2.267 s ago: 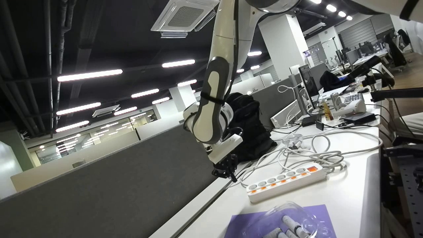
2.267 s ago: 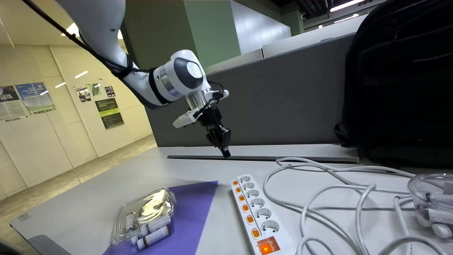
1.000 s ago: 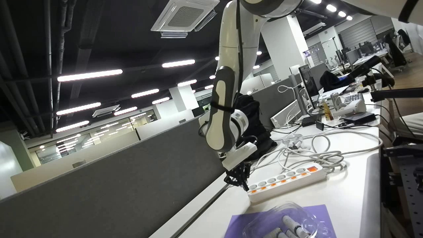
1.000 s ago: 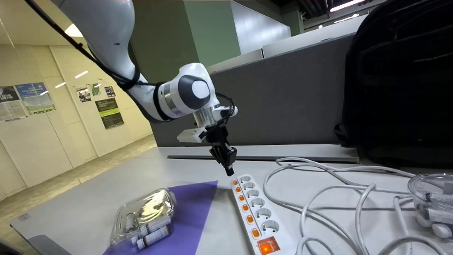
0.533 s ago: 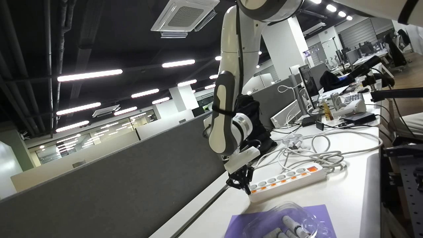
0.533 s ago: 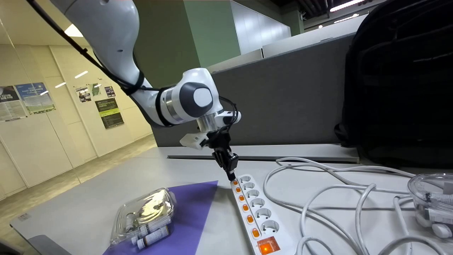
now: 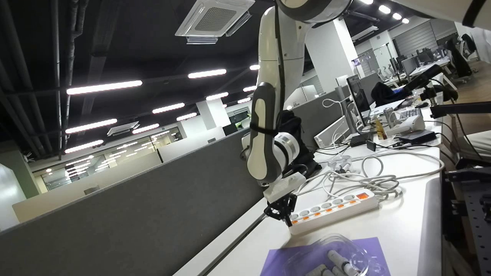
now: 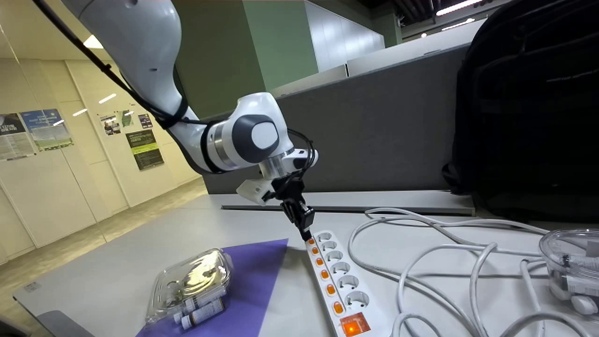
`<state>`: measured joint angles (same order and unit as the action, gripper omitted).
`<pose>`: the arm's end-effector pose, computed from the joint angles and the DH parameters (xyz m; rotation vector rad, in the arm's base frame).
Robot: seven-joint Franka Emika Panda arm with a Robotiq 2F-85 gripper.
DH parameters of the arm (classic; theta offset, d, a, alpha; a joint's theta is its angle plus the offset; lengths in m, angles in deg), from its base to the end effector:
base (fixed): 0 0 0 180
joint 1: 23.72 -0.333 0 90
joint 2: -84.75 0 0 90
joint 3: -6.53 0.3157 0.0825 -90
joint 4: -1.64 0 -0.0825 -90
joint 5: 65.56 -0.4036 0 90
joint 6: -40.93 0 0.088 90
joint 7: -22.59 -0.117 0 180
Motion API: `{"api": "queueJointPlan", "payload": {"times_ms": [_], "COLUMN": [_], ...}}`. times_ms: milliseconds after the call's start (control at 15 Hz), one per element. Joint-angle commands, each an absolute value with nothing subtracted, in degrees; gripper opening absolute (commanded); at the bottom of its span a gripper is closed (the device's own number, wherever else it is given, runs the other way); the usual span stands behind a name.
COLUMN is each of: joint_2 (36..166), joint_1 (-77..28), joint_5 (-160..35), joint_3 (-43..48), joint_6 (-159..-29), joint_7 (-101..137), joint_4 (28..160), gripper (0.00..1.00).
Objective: Turn on the last switch to the left
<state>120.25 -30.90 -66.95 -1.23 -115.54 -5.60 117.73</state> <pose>0.6138 -0.0084 0.1207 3.0000 -0.7588 0.1617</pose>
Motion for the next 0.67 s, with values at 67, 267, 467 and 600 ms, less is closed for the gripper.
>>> {"api": "queueJointPlan", "payload": {"times_ms": [67, 267, 467, 600], "joint_2": [117.08, 115.39, 113.70, 113.15], "joint_1": [-32.25, -33.64, -34.78, -34.02], "joint_5": [-68.30, -67.99, -68.08, -69.12], "joint_3": [-2.65, -3.90, -5.06, -4.45], "joint_6": [-119.58, -121.36, -121.48, -120.93], "joint_7": [-5.99, -6.42, -7.12, -6.86], "joint_4": [122.21, 123.73, 124.79, 125.01], "gripper": [0.00, 0.00, 0.00, 0.00]}}
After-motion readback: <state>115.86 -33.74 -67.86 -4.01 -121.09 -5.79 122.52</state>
